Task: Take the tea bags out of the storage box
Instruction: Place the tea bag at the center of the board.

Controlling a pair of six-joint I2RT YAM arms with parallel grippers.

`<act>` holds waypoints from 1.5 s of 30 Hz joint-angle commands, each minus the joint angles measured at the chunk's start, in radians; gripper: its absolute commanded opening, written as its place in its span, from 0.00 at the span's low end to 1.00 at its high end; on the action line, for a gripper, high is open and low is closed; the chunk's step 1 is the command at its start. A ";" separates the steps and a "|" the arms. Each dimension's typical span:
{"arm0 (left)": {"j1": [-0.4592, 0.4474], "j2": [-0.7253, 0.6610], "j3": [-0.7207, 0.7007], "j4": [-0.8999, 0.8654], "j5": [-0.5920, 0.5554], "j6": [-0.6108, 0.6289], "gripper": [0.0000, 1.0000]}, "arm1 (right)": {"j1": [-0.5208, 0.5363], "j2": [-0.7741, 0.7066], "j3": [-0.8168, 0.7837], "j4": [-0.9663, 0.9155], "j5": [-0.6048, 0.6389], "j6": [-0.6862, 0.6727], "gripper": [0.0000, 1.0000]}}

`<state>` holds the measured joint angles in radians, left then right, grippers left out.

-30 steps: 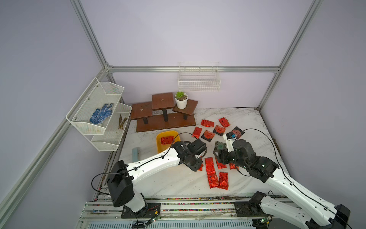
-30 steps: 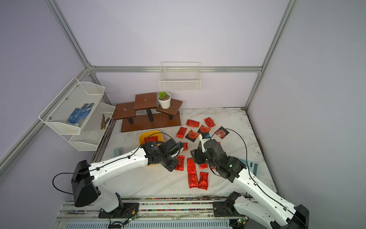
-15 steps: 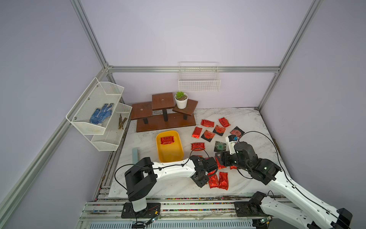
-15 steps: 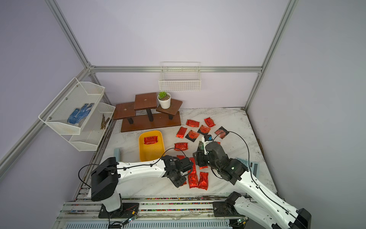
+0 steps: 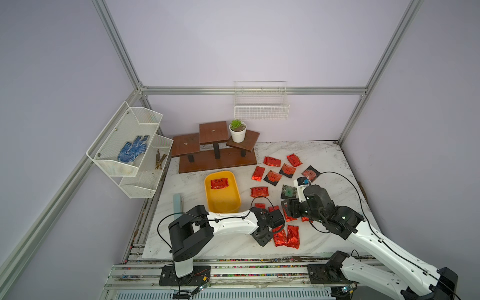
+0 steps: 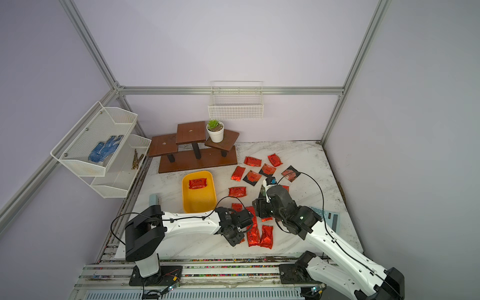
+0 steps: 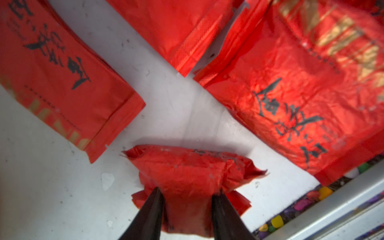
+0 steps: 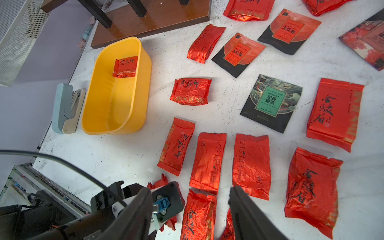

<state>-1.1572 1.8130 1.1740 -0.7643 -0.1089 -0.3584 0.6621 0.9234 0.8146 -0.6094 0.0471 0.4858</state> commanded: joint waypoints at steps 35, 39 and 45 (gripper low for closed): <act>0.019 -0.321 -0.051 -0.018 -0.124 -0.108 0.59 | -0.009 0.071 0.189 -0.002 0.007 -0.071 0.72; 0.093 -0.457 -0.074 -0.015 -0.159 -0.160 0.59 | -0.009 0.150 0.240 0.040 -0.040 -0.083 0.70; 0.274 -0.616 -0.103 -0.022 -0.174 -0.249 0.62 | -0.010 0.327 0.349 0.140 -0.170 -0.099 0.62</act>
<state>-0.9424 1.2476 1.0893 -0.7769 -0.2478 -0.5365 0.6563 1.1995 1.1110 -0.5499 -0.0437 0.4038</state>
